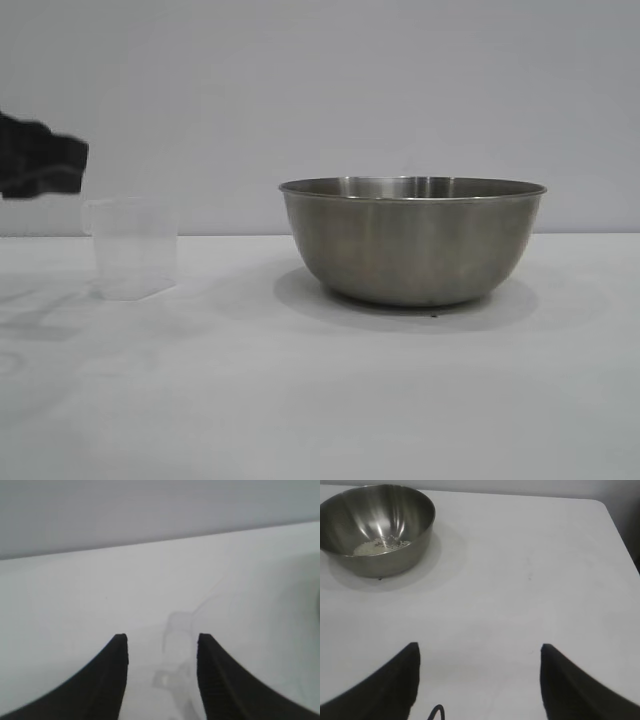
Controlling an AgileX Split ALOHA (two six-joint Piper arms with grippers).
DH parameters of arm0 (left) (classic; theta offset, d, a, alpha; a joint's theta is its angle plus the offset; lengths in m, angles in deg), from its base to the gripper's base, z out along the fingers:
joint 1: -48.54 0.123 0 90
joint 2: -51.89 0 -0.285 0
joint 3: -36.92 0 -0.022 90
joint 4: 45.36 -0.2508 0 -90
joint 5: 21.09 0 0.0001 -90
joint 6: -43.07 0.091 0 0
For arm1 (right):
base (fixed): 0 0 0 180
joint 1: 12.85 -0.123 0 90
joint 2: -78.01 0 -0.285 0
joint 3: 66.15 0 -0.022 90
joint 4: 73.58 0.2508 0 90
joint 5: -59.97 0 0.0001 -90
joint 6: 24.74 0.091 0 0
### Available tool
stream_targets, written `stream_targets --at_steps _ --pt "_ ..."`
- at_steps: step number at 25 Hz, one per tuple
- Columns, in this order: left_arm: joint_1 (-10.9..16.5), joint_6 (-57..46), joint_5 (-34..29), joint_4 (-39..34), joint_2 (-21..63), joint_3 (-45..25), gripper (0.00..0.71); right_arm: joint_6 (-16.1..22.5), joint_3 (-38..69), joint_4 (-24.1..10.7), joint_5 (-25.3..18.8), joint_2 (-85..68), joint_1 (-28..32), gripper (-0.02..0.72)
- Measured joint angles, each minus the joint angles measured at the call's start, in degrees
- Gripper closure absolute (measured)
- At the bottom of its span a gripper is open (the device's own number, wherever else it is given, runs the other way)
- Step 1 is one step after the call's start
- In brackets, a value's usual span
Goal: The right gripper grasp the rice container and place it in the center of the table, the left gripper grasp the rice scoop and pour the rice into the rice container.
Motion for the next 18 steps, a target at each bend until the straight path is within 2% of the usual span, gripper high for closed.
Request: stream_targets --at_steps 1,2,7,11,18 --pt "0.0 -0.83 0.0 -0.14 1.82 -1.1 0.462 0.0 0.0 0.0 0.0 0.0 0.0 0.226" --pt "0.0 -1.51 0.0 -0.74 3.73 -2.34 0.469 0.0 0.0 0.0 0.0 0.0 0.0 0.226" --pt "0.0 -2.43 0.0 -6.35 14.72 -8.68 0.464 0.0 0.0 0.0 0.0 0.0 0.0 0.226" --pt "0.0 -2.54 -1.24 -7.19 26.28 -13.42 0.464 0.0 0.0 0.0 0.0 0.0 0.0 0.226" --pt "0.36 3.65 -25.65 -1.87 51.93 -14.34 0.464 0.0 0.0 0.0 0.0 0.0 0.0 0.226"
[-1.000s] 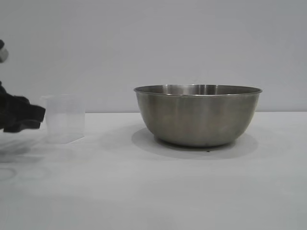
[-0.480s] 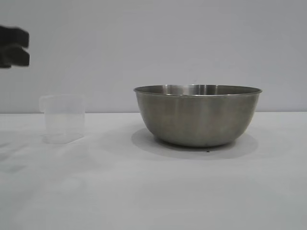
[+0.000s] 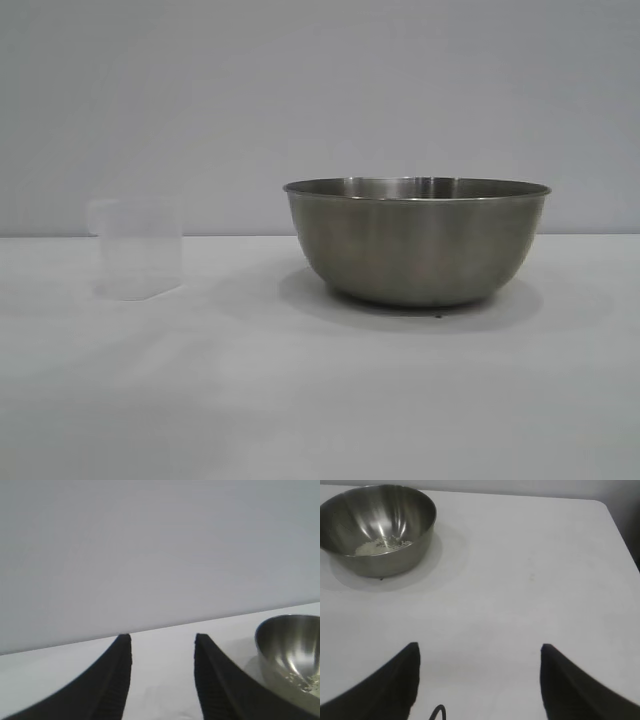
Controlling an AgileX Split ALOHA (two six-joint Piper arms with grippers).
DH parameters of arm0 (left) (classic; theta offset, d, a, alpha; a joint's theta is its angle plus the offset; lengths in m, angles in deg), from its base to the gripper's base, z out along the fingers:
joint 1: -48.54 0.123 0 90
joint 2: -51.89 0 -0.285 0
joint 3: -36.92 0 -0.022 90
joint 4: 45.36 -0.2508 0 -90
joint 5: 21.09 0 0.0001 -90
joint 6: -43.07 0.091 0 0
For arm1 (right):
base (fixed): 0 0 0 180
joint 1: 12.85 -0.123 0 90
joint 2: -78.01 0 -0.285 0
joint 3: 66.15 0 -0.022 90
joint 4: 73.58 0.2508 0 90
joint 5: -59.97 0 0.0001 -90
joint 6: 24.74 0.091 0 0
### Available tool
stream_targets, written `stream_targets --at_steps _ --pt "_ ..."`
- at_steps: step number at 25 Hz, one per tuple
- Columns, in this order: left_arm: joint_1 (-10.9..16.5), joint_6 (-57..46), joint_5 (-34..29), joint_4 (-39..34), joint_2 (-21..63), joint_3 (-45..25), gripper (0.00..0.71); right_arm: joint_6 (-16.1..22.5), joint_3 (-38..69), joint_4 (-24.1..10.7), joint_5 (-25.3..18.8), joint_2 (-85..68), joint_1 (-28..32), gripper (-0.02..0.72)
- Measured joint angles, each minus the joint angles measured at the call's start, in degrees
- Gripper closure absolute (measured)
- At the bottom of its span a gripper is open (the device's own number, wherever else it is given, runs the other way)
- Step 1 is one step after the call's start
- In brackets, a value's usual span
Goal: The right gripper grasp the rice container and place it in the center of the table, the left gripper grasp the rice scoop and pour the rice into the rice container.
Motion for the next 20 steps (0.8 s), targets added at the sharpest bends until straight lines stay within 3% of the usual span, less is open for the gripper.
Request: stream_targets --at_steps 2,6,9,11,17,20 --pt "1.53 0.16 -7.01 0.03 5.18 -0.09 0.464 0.0 0.0 0.0 0.0 0.0 0.0 0.226" --pt "9.11 -2.15 -23.31 -0.06 13.02 0.71 0.464 0.0 0.0 0.0 0.0 0.0 0.0 0.226" --pt "13.25 -2.94 -31.11 -0.8 20.97 0.96 0.464 0.0 0.0 0.0 0.0 0.0 0.0 0.226" --pt "14.03 -3.06 -35.79 -1.04 25.85 1.28 0.464 0.0 0.0 0.0 0.0 0.0 0.0 0.226" --pt "14.86 -3.15 -57.74 -0.59 35.83 5.68 0.464 0.0 0.0 0.1 0.0 0.0 0.0 0.226" --pt "14.86 -3.15 -65.0 0.36 40.05 8.7 0.464 0.0 0.0 0.1 0.0 0.0 0.0 0.226"
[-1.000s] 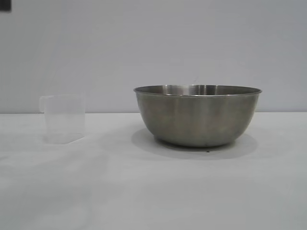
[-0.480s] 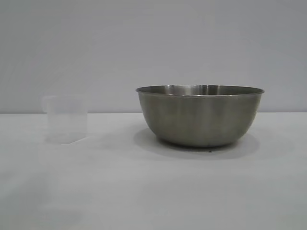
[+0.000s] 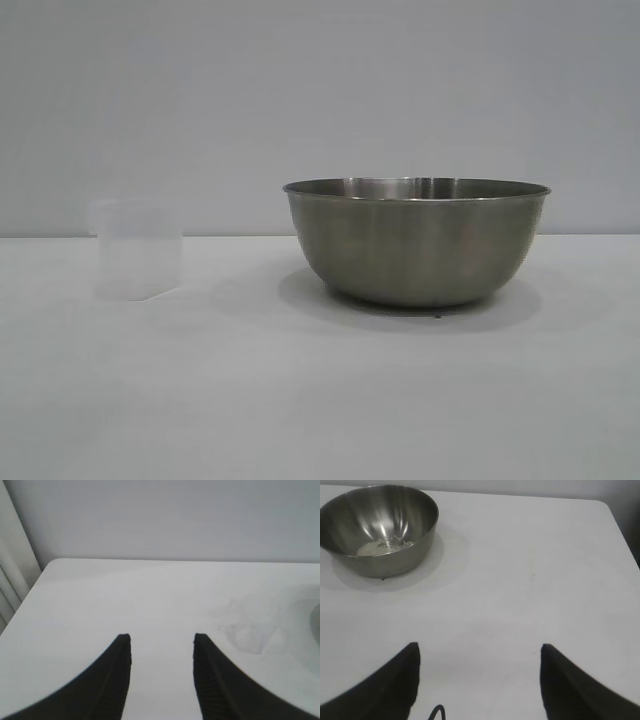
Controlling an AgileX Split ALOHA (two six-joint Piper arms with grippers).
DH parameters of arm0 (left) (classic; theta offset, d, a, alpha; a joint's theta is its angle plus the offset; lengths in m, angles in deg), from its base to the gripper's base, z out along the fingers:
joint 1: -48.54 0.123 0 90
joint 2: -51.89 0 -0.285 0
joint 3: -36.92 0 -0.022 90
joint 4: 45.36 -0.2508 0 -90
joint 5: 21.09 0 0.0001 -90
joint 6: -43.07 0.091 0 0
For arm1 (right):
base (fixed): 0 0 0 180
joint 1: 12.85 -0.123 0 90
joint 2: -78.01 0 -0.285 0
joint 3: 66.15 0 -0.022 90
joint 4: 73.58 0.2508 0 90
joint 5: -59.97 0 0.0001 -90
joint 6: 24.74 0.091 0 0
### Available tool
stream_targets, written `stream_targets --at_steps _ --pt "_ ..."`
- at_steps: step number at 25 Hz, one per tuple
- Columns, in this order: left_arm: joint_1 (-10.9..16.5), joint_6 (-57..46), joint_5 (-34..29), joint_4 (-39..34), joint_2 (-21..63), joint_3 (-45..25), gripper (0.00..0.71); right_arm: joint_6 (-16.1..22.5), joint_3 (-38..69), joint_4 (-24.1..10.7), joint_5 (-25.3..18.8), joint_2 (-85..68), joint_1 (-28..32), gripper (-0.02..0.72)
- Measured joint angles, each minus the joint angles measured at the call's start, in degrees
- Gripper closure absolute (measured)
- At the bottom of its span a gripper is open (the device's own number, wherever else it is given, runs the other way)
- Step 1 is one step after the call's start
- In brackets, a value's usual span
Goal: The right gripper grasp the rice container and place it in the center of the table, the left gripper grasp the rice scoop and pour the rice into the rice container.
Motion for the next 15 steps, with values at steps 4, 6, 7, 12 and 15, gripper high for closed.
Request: stream_targets --at_steps 4,6,7,12,15 --pt "0.0 0.89 -12.64 0.0 5.89 5.34 0.464 0.0 0.0 0.0 0.0 0.0 0.0 0.226" --pt "0.0 1.78 -18.87 0.0 8.58 7.9 0.464 0.0 0.0 0.0 0.0 0.0 0.0 0.226" --pt "0.0 2.04 -21.87 0.0 9.59 8.64 0.464 0.0 0.0 0.0 0.0 0.0 0.0 0.274" --pt "0.0 2.4 -32.89 0.09 14.02 9.26 0.464 0.0 0.0 0.0 0.0 0.0 0.0 0.344" --pt "0.0 2.67 -36.73 0.09 14.98 9.26 0.464 0.0 0.0 0.0 0.0 0.0 0.0 0.405"
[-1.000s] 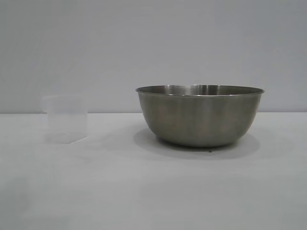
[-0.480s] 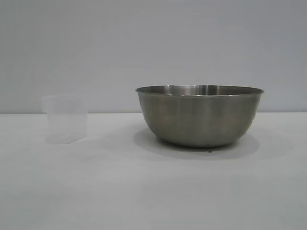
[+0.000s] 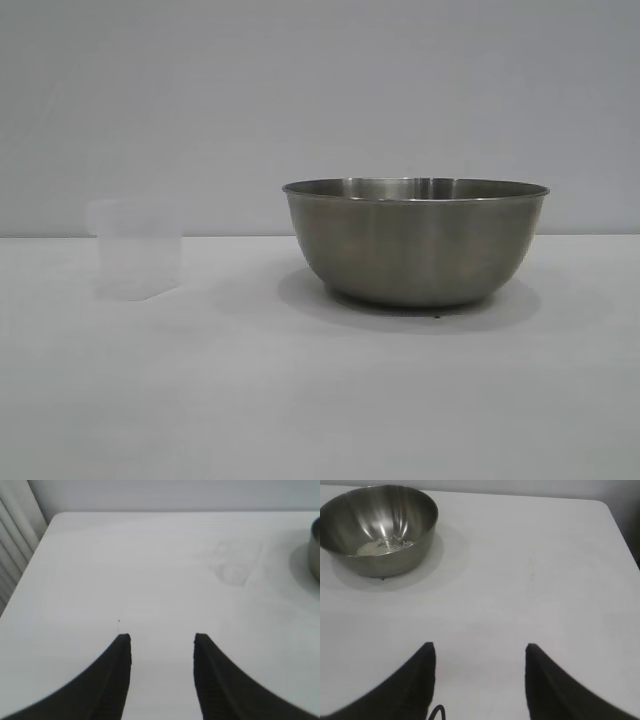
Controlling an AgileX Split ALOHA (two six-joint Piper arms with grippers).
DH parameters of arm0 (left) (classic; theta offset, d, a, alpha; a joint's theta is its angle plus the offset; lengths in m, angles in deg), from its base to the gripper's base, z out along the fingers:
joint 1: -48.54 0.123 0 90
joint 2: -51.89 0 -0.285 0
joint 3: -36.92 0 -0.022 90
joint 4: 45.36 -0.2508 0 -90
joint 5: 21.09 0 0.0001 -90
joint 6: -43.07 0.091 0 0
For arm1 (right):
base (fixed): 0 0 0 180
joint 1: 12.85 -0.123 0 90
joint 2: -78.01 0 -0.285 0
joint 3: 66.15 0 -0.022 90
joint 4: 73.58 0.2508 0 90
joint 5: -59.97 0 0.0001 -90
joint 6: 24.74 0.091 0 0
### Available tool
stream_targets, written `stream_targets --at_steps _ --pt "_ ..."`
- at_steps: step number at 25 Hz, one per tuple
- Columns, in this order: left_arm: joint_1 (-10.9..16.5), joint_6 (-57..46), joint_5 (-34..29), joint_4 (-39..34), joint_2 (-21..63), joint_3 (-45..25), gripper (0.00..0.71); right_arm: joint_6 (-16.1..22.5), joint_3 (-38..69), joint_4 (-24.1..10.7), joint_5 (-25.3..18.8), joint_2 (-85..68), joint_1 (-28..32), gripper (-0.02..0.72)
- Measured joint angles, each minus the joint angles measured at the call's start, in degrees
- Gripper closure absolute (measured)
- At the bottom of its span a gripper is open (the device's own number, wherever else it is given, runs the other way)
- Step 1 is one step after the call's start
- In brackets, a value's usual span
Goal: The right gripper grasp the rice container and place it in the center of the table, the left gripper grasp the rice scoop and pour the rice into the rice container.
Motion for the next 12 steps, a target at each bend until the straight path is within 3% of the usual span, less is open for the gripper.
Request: stream_targets --at_steps 1,2,5,12 --pt "0.0 0.33 -0.72 0.0 0.0 0.0 0.464 0.0 0.0 0.0 0.0 0.0 0.0 0.392" --pt "0.0 0.71 -1.29 0.0 0.0 0.0 0.464 0.0 0.0 0.0 0.0 0.0 0.0 0.445" --pt "0.0 2.03 -1.74 0.0 0.0 -0.23 0.464 0.0 0.0 0.0 0.0 0.0 0.0 0.503" --pt "0.0 2.25 -1.99 -0.1 0.0 -1.55 0.464 0.0 0.0 0.0 0.0 0.0 0.0 0.499"
